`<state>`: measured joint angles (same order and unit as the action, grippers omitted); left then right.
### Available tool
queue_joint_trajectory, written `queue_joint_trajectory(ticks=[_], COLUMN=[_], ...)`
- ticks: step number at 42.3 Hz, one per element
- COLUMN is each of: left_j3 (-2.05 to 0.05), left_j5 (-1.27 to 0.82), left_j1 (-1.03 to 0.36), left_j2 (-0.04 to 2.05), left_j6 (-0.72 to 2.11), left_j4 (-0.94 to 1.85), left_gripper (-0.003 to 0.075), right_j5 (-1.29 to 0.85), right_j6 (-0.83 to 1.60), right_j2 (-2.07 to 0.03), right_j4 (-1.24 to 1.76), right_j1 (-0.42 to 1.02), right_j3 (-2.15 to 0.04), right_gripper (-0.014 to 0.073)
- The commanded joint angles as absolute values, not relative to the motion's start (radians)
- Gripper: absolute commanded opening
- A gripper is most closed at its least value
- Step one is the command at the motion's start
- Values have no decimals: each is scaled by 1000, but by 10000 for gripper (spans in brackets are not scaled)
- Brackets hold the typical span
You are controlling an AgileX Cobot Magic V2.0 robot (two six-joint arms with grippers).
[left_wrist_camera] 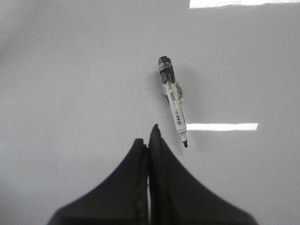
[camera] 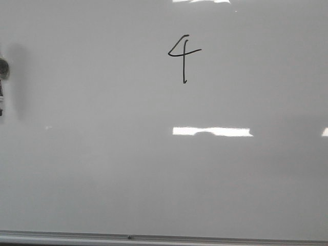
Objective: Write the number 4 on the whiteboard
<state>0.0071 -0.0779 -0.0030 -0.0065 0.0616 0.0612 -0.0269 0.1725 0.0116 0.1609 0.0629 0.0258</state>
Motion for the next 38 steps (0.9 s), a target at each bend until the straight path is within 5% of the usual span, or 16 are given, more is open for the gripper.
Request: queue_joint_trajectory(ticks=[1, 11, 38], left_j3=[12, 12, 12], left_j5=[0, 0, 0], left_j1=[-11, -11, -11], left_j2=[-21, -21, -21], left_j6=[61, 61, 61], left_j4=[71, 71, 71], left_gripper=[-20, -20, -20], right_j5=[75, 100, 101], right_j6=[184, 9, 0], right_j2=[31, 31, 31], right_j4=[165, 15, 13], right_j1=[58, 58, -21], right_j3=[12, 12, 12], right_gripper=[-68, -68, -68])
